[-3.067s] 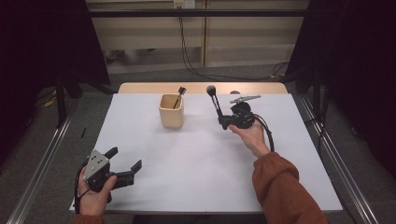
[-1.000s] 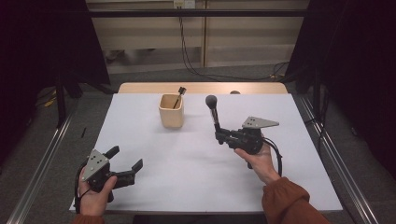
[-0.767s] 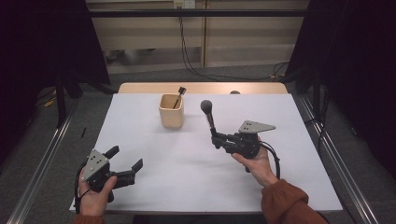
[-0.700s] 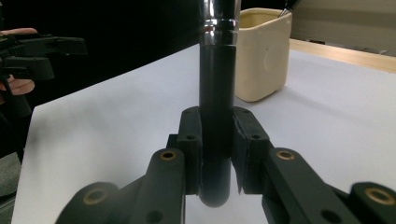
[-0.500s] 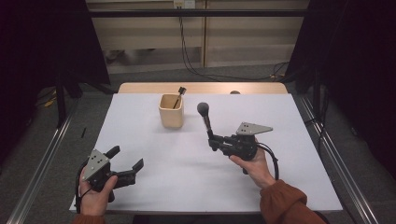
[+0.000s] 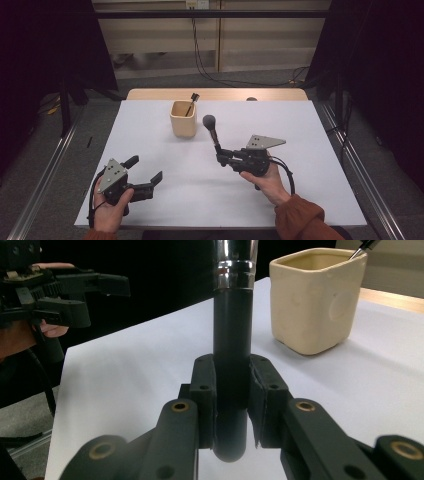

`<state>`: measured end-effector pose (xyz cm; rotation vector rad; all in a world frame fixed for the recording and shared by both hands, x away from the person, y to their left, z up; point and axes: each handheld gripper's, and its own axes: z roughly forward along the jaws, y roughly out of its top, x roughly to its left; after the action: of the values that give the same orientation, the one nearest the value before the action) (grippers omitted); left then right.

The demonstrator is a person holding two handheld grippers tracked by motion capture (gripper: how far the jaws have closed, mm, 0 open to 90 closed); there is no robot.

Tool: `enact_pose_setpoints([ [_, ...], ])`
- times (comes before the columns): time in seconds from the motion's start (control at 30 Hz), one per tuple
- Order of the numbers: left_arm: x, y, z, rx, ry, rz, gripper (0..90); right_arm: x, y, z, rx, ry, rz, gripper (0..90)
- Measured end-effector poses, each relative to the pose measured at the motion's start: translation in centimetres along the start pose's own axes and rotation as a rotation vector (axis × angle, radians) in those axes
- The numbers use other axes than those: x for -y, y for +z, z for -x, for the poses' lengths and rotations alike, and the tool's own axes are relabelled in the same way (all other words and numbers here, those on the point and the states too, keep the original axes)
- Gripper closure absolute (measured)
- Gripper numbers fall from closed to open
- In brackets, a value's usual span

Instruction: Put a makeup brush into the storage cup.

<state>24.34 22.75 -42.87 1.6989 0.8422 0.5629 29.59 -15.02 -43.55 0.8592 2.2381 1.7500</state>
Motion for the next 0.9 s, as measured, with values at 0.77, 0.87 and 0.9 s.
enact_pose_setpoints([
  [0.77, -2.0, 3.0, 2.4, 0.107, 0.031, -0.007, 1.3, 0.2, 0.8, -0.8, -0.025, -0.014, -0.013, 75.5],
  [0.87, -2.3, 3.4, 2.7, 0.107, 0.036, -0.006, 1.1, 0.2, 0.8, -0.9, -0.028, -0.012, -0.01, 75.5],
  [0.9, -2.4, 3.5, 2.8, 0.106, 0.04, -0.004, 1.2, 0.2, 0.8, -0.9, -0.029, -0.01, -0.009, 75.5],
])
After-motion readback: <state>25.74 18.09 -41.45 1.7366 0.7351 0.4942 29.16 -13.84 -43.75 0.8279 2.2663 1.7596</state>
